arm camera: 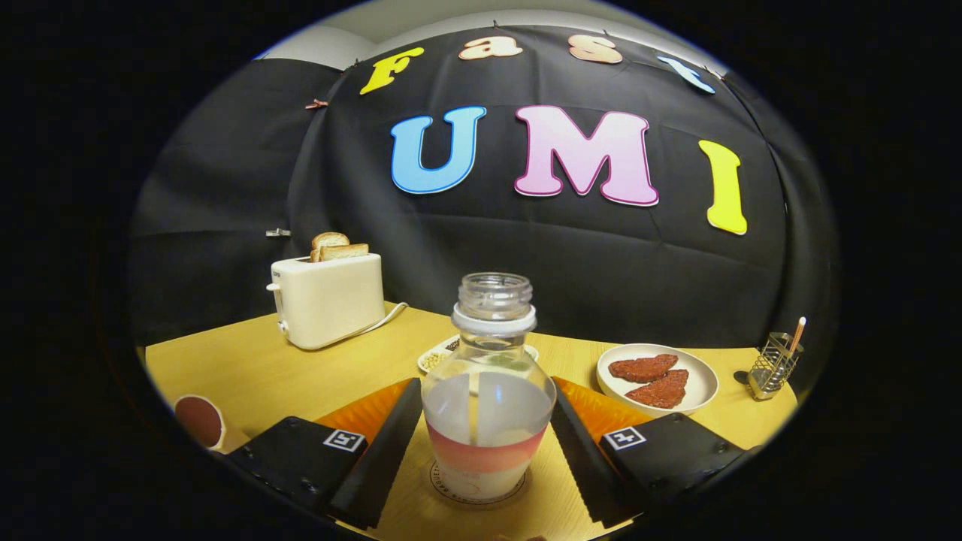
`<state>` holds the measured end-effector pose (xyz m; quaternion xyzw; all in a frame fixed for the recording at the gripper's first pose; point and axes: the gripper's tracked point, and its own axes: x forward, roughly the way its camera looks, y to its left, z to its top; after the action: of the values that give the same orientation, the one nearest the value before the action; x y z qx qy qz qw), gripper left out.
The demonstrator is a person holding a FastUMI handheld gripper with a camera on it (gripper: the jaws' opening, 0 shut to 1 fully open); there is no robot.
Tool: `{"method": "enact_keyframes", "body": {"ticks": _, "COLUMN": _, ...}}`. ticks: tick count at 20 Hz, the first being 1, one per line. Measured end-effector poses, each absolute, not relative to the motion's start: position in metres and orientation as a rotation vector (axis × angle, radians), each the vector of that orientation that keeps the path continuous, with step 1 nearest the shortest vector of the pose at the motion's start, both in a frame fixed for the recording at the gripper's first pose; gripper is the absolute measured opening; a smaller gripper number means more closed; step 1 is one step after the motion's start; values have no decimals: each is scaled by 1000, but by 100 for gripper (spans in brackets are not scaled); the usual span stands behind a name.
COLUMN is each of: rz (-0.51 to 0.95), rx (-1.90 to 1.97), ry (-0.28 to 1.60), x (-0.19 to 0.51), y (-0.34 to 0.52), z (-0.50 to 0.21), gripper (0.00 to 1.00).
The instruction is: Take the bottle from table, then pour the juice into the cup, finally place the bottle on the coaster
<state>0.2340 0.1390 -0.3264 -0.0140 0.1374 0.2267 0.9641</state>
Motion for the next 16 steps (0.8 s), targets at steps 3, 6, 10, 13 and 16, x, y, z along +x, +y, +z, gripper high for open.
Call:
{"method": "enact_keyframes", "body": {"ticks": 3, "rz": 466, "rx": -33, "ry": 271, "x": 228, "y": 138, "z": -316, "gripper": 97}}
{"method": "enact_keyframes", "body": {"ticks": 6, "rz": 456, "rx": -21, "ry": 268, "x": 223, "y": 130, "z": -304, "gripper": 98}}
{"method": "enact_keyframes", "body": {"ticks": 10, "rz": 444, "rx": -10, "ry": 260, "x": 209, "y": 113, "z": -280, "gripper": 98}}
{"method": "enact_keyframes", "body": {"ticks": 13, "rz": 415, "rx": -8, "ry": 241, "x": 194, "y": 94, "z": -246, "gripper": 98}}
{"method": "enact_keyframes", "body": {"ticks": 16, "rz": 335, "rx": -35, "ry": 164, "x": 177, "y": 59, "z": -188, "gripper": 97}}
